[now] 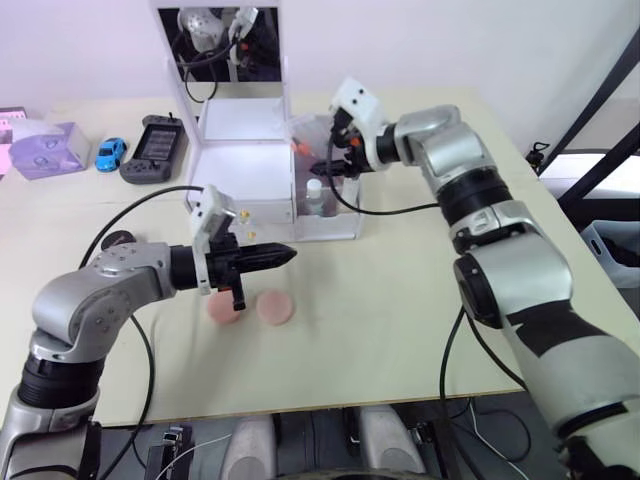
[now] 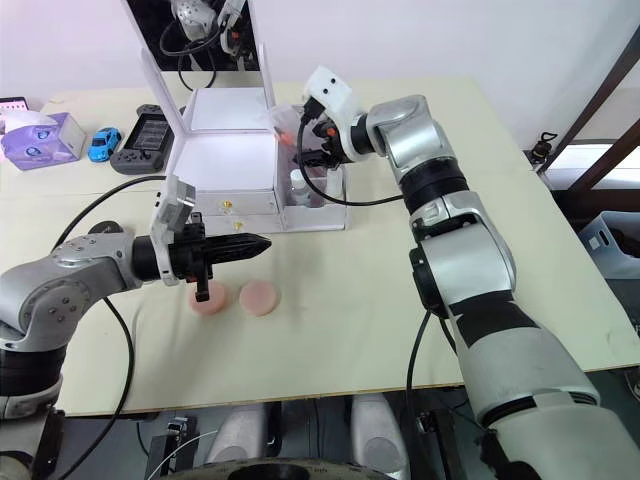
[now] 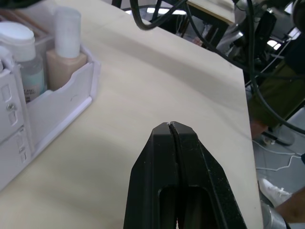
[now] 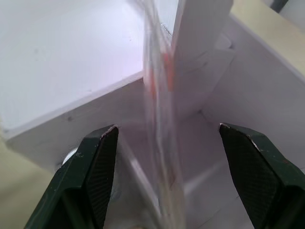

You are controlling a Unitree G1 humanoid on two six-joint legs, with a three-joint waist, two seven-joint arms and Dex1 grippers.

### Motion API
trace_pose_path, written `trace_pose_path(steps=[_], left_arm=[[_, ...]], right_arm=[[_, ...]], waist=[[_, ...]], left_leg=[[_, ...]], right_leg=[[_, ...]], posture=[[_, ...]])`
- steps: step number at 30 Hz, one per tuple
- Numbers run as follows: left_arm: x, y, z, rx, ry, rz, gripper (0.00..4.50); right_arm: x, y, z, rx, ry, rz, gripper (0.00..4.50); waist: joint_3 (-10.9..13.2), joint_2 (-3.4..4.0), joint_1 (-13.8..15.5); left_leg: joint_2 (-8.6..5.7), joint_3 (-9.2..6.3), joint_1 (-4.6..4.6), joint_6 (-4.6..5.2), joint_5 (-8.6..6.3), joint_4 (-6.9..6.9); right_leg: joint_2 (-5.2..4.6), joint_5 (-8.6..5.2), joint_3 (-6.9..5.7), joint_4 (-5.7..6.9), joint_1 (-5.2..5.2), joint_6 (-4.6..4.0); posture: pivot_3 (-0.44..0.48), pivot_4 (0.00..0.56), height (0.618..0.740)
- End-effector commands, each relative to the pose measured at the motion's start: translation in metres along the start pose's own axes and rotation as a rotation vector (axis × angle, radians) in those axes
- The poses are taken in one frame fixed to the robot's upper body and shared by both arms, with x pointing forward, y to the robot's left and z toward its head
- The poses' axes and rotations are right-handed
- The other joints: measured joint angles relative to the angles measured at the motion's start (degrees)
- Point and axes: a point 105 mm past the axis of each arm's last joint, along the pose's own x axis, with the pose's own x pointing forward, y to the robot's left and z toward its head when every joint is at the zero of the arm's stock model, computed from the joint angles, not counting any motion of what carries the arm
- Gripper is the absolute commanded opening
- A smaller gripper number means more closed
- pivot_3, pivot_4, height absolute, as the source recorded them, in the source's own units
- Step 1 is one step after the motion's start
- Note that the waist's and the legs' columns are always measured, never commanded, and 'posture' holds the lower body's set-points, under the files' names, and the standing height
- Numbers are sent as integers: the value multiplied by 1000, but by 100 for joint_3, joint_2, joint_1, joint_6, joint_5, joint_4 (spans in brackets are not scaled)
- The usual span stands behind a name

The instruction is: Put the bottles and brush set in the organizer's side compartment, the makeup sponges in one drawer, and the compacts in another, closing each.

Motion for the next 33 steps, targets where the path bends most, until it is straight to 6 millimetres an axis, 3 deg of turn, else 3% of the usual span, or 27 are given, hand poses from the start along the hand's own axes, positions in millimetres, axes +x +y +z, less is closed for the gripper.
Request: trace_pose_path(steps=[1, 2, 7, 8, 14, 20, 27, 33], left_arm=[[-7, -2, 14, 63, -61, 20, 0], [-7, -2, 15, 66, -72, 29, 0], [-19, 7, 23, 112, -120, 122, 0], [-23, 9, 25, 120, -130, 145, 0], [-40, 14, 35, 147, -161, 207, 0], [-45, 20, 49, 166, -216, 226, 0], [-42, 20, 54, 169, -224, 218, 0], [-42, 18, 57, 172, -223, 219, 0]], right_arm=[[1, -4, 19, -42, -30, -38, 3016], [1, -4, 19, -42, -30, -38, 2696], [3, -2, 24, -39, -47, -28, 208], [2, -2, 25, -36, -53, -27, 33], [-11, -7, 40, -50, -111, -11, 33], [-31, -4, 66, -143, -313, 69, 33], [-25, 13, 56, -257, -421, 153, 33], [-17, 13, 36, -315, -380, 124, 33]], waist=[[0, 0, 0], [0, 0, 1], [0, 0, 0], [0, 0, 0], [0, 0, -2], [0, 0, 2], [0, -1, -9], [1, 0, 1]], left_leg=[[0, 0, 0, 0, 0, 0], [0, 0, 0, 0, 0, 0], [0, 0, -1, 0, 0, 3], [0, -1, -1, 0, 0, 3], [0, 0, -1, 0, 0, 1], [0, 0, -2, 0, 0, 3], [1, 0, 1, 0, 0, -1], [1, 0, 0, 0, 0, 2]], right_leg=[[0, 0, 0, 0, 0, 0], [0, 0, 0, 1, 0, 0], [-1, 0, 0, 2, -1, -1], [0, 0, 0, 2, -1, -1], [0, 0, 0, 1, -1, -1], [0, 0, -1, 1, -1, 0], [2, 7, -1, 3, -1, 12], [1, 4, 0, 3, -1, 6]], posture=[[0, 150, 740], [0, 150, 740], [0, 150, 740], [0, 150, 740], [0, 150, 740], [0, 150, 740], [0, 150, 740], [0, 150, 740]])
